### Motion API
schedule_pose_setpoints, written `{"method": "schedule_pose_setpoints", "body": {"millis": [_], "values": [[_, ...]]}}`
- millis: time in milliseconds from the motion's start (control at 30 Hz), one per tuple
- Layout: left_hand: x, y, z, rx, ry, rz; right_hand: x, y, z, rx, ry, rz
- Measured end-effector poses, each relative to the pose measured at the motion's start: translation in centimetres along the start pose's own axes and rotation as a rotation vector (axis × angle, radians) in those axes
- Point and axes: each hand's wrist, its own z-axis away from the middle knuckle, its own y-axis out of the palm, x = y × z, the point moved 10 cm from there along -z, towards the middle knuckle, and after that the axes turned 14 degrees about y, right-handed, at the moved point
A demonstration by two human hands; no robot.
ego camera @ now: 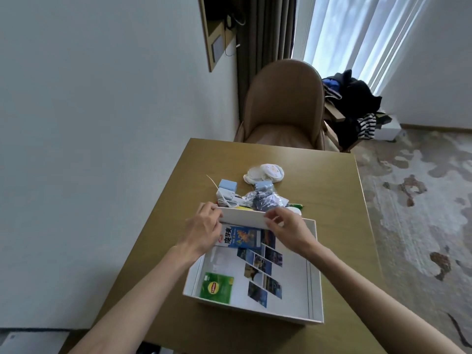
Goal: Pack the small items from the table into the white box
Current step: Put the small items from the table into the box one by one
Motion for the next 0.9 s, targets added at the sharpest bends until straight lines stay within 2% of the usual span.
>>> {"method": "schedule_pose_setpoints", "body": {"millis": [100,167,300,467,533,600,667,767,900], "values": [[1.6,0.5,-2.8,-0.003,-0.034,0.064,-0.6,-2.7,-3.0,-0.134,0.059,0.071],[3.7,1.0,-4.9,0.006,-0.091,0.135,-0.9,-3.1,-5.3,-0.161,0.112,0.127],[7.9,2.3,-8.0,0.048,-0.221,0.288,-1.6,-1.1,-9.8,-0.040,0.214,0.345],[10.9,3.9,-9.8,0.132,-0.110,0.158,-2.0,2.7,-13.1,0.136,0.170,0.739],[11.0,3.1,-10.4,0.024,-0.004,0.062,-2.0,4.0,-14.0,0.203,0.114,0.891],[10.9,2.5,-10.9,-0.102,0.063,0.072,-2.4,5.4,-14.6,0.254,0.062,1.031],[12.0,3.2,-11.7,-0.113,0.048,0.131,-2.9,6.5,-15.1,0.272,0.017,1.149],[13.3,6.0,-12.8,0.018,0.064,0.135,-3.3,7.3,-15.5,0.226,-0.002,1.208],[11.3,9.9,-13.7,0.271,0.303,0.105,-3.0,7.2,-15.6,0.172,-0.033,1.200]]}}
